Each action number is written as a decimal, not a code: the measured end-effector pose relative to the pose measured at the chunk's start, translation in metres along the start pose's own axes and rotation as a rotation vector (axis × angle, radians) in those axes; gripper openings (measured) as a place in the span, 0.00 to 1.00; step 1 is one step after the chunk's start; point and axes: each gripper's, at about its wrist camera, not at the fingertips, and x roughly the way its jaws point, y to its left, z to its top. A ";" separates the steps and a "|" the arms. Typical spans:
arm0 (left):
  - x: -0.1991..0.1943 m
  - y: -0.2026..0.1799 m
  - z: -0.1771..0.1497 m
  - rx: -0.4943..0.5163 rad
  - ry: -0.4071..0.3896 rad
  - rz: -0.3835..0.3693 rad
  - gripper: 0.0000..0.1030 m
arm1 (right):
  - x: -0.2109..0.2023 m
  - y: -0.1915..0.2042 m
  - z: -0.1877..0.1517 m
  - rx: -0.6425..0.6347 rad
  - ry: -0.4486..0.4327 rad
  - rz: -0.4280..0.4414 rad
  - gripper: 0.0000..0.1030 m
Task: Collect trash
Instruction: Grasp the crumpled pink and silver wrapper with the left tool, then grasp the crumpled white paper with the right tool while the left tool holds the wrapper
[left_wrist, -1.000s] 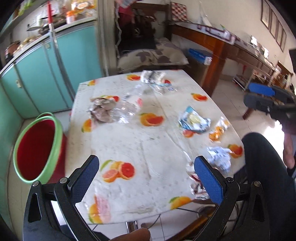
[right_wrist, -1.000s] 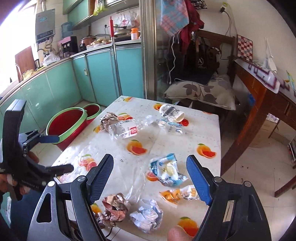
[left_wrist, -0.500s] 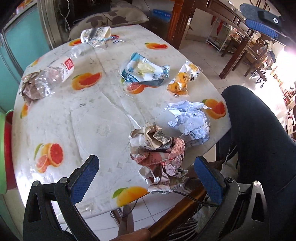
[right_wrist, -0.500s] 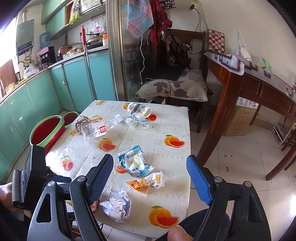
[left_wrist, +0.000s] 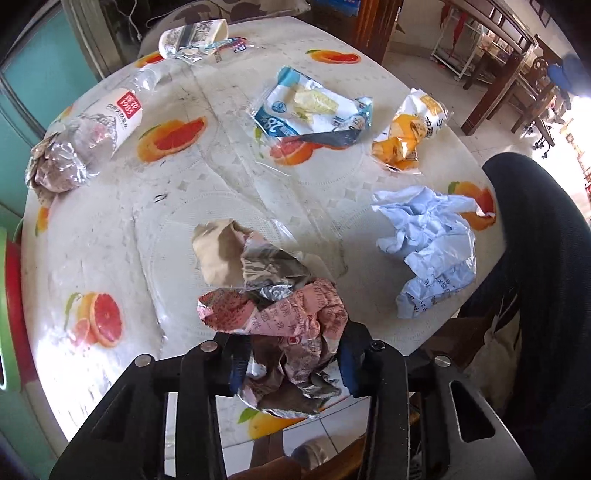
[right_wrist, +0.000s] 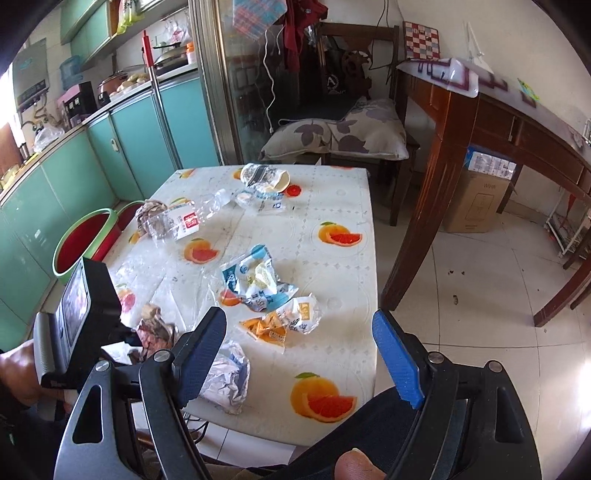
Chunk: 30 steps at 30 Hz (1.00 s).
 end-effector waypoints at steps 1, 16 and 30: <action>-0.004 0.005 0.000 -0.009 -0.009 0.006 0.33 | 0.005 0.005 -0.002 -0.008 0.026 0.017 0.79; -0.088 0.082 -0.005 -0.235 -0.238 0.091 0.31 | 0.113 0.070 -0.043 -0.162 0.417 0.110 0.79; -0.119 0.116 -0.029 -0.368 -0.341 0.104 0.31 | 0.156 0.090 -0.049 -0.226 0.526 0.051 0.61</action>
